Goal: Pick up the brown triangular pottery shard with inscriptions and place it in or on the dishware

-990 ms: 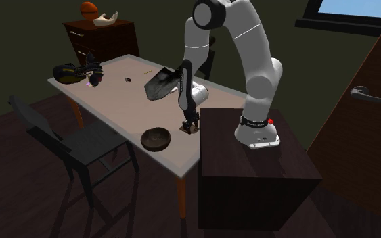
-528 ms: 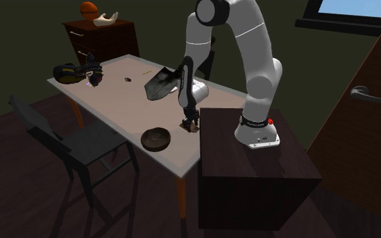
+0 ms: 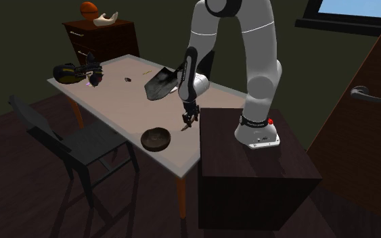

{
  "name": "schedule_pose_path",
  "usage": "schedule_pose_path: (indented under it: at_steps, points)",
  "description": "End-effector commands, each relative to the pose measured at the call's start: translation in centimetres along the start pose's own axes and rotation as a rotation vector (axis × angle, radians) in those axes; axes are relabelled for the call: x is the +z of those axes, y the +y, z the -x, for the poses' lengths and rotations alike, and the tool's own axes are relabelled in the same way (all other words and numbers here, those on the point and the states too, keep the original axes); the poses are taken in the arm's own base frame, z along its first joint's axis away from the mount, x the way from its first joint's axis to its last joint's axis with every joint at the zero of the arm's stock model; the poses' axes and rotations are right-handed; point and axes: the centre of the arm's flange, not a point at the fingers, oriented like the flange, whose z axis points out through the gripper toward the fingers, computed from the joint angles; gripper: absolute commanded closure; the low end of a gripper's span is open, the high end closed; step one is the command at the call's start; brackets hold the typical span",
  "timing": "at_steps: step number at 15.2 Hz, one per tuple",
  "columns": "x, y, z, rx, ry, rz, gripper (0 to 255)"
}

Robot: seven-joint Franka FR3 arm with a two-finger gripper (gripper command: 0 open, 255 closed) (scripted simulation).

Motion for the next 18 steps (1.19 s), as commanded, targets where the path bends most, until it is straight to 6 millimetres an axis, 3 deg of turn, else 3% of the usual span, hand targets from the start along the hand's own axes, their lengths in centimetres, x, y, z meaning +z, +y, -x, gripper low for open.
schedule_pose_path:
  at_steps: [1,11,18]
  points:
    - [-1.0,0.0,0.3,0.000,0.000,0.000,255]
    - [-6.1,0.0,1.3,0.000,0.000,0.000,255]
    - [-6.9,-8.4,-2.6,0.000,0.000,0.000,255]
